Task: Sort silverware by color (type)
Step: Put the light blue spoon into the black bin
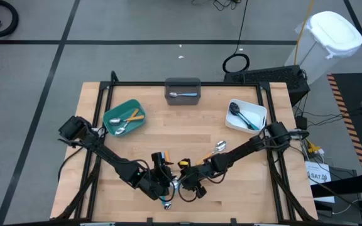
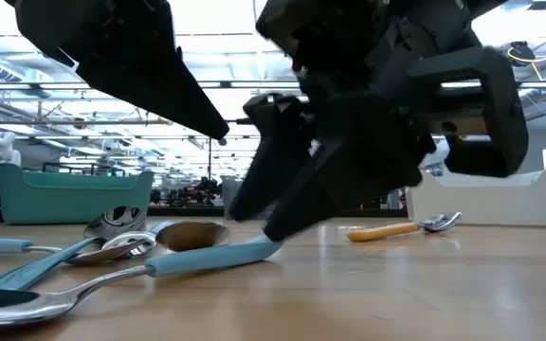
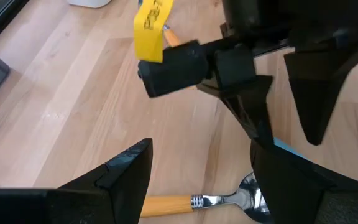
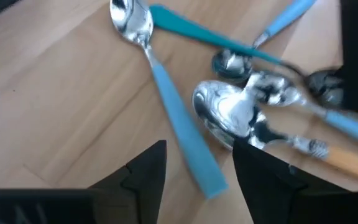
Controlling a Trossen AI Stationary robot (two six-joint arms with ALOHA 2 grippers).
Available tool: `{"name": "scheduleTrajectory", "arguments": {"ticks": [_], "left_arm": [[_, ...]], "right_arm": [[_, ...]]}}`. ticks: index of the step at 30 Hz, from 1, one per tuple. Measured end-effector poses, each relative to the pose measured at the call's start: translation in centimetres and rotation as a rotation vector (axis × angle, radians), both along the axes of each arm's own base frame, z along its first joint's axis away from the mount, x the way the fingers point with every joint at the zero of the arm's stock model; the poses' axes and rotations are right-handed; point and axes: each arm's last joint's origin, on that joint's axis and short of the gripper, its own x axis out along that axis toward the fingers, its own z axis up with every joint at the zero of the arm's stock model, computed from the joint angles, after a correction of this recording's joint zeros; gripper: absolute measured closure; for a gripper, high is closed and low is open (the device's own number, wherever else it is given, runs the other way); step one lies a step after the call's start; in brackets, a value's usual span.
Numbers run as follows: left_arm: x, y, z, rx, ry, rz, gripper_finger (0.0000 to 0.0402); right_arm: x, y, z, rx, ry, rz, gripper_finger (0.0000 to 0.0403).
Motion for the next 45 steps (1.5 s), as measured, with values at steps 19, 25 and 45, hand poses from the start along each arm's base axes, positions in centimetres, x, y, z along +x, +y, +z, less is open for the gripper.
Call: {"name": "scheduleTrajectory", "arguments": {"ticks": [19, 25, 45], "left_arm": [[0.2, 0.3, 0.0, 0.004, 0.001, 0.007, 0.0133], [0.2, 0.3, 0.0, 0.003, 0.001, 0.008, 0.0133], [0.6, 0.6, 0.2, -0.021, -0.031, 0.026, 0.0133]], "right_arm": [[0.2, -0.7, -1.9, -0.020, 0.072, 0.012, 0.0283], [0.1, -0.8, -2.0, -0.027, 0.087, 0.017, 0.0334], [-1.5, -0.3, 0.1, 0.015, 0.175, 0.056, 0.0354]]}}
